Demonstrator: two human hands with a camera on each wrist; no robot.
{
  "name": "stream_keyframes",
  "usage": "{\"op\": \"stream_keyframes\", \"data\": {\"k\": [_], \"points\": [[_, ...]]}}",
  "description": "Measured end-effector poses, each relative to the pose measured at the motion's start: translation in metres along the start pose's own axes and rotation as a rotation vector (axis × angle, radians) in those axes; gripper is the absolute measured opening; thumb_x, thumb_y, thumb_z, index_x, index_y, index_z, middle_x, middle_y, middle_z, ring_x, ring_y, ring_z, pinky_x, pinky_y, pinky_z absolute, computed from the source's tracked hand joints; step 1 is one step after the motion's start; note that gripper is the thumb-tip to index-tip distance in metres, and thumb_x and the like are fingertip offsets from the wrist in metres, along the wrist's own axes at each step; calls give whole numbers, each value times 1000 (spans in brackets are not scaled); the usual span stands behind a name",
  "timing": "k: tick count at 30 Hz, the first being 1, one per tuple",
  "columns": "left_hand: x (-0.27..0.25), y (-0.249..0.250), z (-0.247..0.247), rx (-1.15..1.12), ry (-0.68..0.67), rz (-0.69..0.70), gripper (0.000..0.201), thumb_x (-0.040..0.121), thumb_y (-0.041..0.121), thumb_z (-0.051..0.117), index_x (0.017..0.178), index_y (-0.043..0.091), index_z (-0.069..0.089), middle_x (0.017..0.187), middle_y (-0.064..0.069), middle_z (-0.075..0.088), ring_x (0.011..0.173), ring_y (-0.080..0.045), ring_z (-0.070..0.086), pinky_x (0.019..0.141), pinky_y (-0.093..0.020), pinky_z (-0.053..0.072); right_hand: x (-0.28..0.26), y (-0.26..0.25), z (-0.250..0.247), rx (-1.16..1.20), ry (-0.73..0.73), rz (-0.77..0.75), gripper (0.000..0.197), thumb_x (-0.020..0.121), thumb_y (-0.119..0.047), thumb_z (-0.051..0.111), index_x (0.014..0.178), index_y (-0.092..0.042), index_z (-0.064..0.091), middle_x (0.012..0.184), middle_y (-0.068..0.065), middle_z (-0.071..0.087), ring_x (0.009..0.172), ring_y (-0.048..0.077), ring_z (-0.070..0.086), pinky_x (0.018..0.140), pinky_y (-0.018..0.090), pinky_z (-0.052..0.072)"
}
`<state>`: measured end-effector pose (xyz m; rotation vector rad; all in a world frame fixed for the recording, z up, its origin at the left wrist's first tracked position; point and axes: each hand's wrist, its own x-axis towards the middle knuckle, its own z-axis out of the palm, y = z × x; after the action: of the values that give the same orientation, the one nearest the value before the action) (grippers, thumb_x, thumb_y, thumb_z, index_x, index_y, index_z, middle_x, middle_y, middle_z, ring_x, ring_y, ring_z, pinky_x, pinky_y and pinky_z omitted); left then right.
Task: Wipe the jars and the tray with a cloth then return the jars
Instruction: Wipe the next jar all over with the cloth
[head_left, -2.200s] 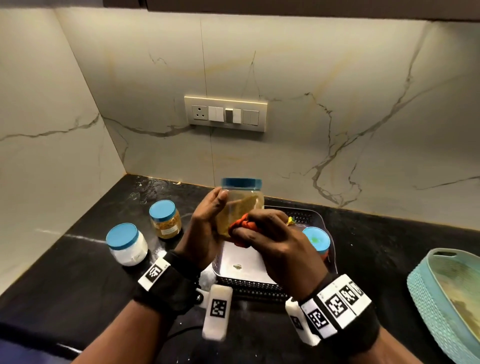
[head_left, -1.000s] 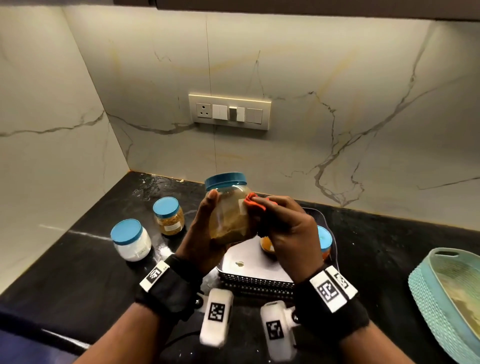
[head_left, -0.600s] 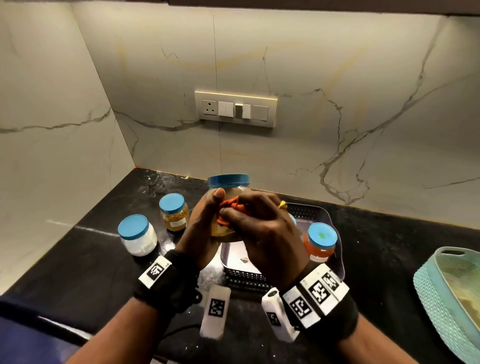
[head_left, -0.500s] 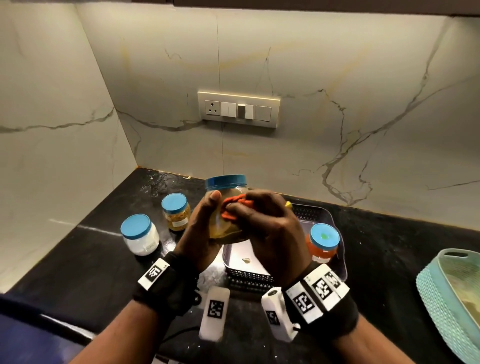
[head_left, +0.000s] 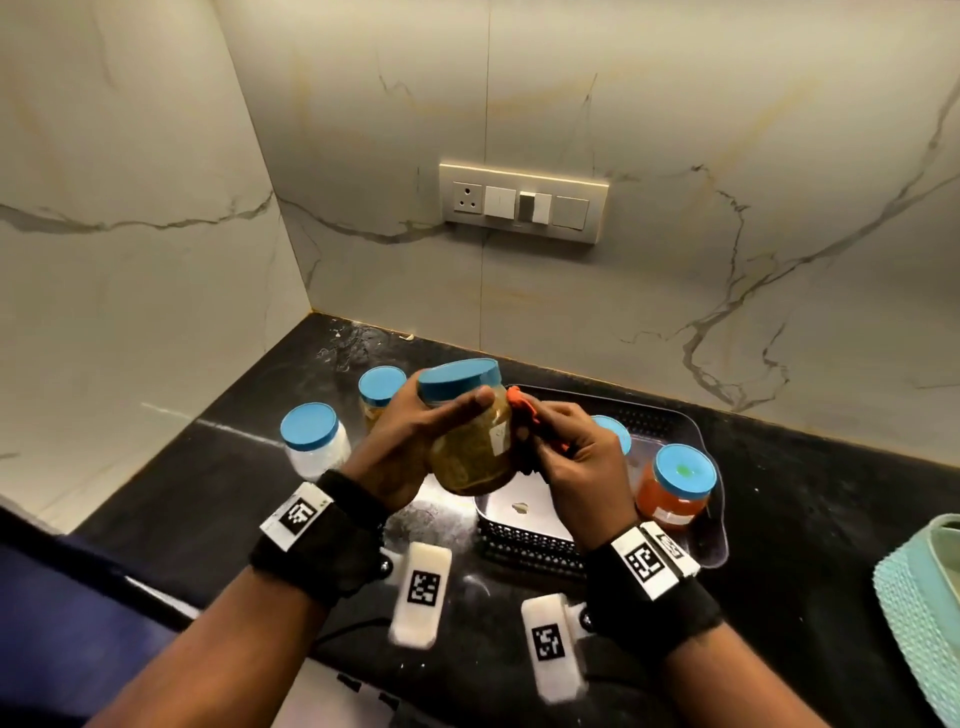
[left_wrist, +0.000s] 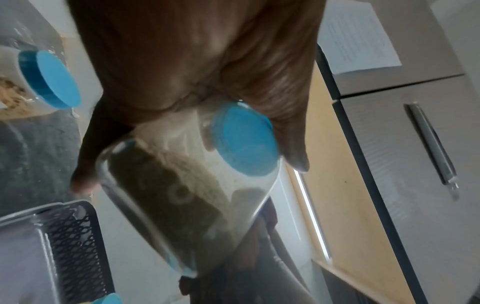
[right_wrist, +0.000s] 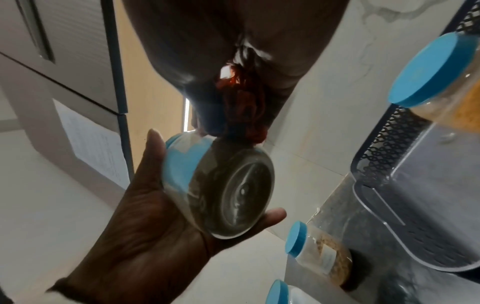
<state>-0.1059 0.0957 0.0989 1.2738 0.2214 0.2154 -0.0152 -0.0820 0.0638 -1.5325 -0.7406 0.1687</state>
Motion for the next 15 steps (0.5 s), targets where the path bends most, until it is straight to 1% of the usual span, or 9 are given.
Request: {"op": "stream_keyframes", "data": {"k": [1, 3, 6, 7, 9, 11, 12, 13, 15], "points": [[0, 0, 0, -3, 53, 5, 109, 49, 56, 97, 140, 13, 54, 127, -10, 70, 120, -30, 67, 91, -47, 59, 2, 1, 4, -21, -5, -12, 41, 92, -2, 63, 129, -20, 66, 114, 1, 65, 99, 21, 66, 77, 35, 59], [-2, 1, -4, -39, 106, 24, 110, 44, 57, 98, 136, 14, 56, 122, -8, 72, 115, -27, 69, 84, -40, 61, 8, 1, 11, -8, -9, -19, 37, 93, -7, 64, 127, -22, 68, 112, -1, 67, 97, 21, 66, 75, 33, 57], [-8, 6, -14, -81, 71, 47, 100, 45, 54, 98, 129, 15, 61, 115, -7, 75, 107, -23, 72, 80, -34, 60, 14, -3, 21, 158, -35, 68, 30, 95, -8, 62, 123, -17, 70, 106, 7, 73, 90, 20, 68, 70, 30, 53], [-10, 7, -17, -90, 57, 56, 97, 47, 54, 97, 129, 15, 61, 114, -7, 75, 106, -23, 72, 81, -34, 59, 14, -4, 23, 208, -48, 98, 29, 95, -8, 61, 122, -14, 70, 104, 10, 74, 89, 22, 69, 70, 33, 54], [-12, 8, -25, -99, 90, 73, 98, 49, 54, 97, 130, 15, 61, 116, -7, 74, 109, -23, 71, 82, -35, 59, 13, -5, 29, 260, -75, 134, 28, 97, -4, 59, 121, -11, 70, 100, 11, 76, 90, 27, 70, 74, 45, 58], [-10, 4, -32, -111, 196, 104, 102, 51, 56, 96, 135, 12, 58, 122, -10, 72, 115, -27, 69, 84, -37, 59, 11, -2, 38, 250, -83, 141, 29, 96, -2, 59, 120, -14, 70, 100, 8, 77, 93, 26, 72, 83, 48, 60], [-10, 2, -34, -110, 258, 127, 103, 54, 55, 95, 138, 11, 56, 125, -12, 70, 119, -30, 67, 86, -38, 58, 10, 0, 43, 206, -67, 125, 30, 95, -3, 61, 119, -17, 70, 99, 7, 77, 91, 26, 73, 82, 49, 60], [-9, 0, -34, -110, 320, 157, 100, 58, 53, 94, 139, 9, 56, 128, -15, 68, 121, -32, 65, 86, -38, 58, 10, 4, 49, 134, -42, 99, 30, 94, -5, 63, 119, -20, 71, 97, 5, 76, 86, 26, 73, 79, 50, 61], [-8, -4, -33, -123, 437, 210, 85, 66, 42, 89, 137, 8, 57, 126, -16, 69, 118, -32, 67, 83, -35, 60, 8, 12, 61, -2, 4, 18, 30, 90, -12, 69, 117, -24, 73, 94, 2, 71, 78, 27, 70, 69, 50, 59]]}}
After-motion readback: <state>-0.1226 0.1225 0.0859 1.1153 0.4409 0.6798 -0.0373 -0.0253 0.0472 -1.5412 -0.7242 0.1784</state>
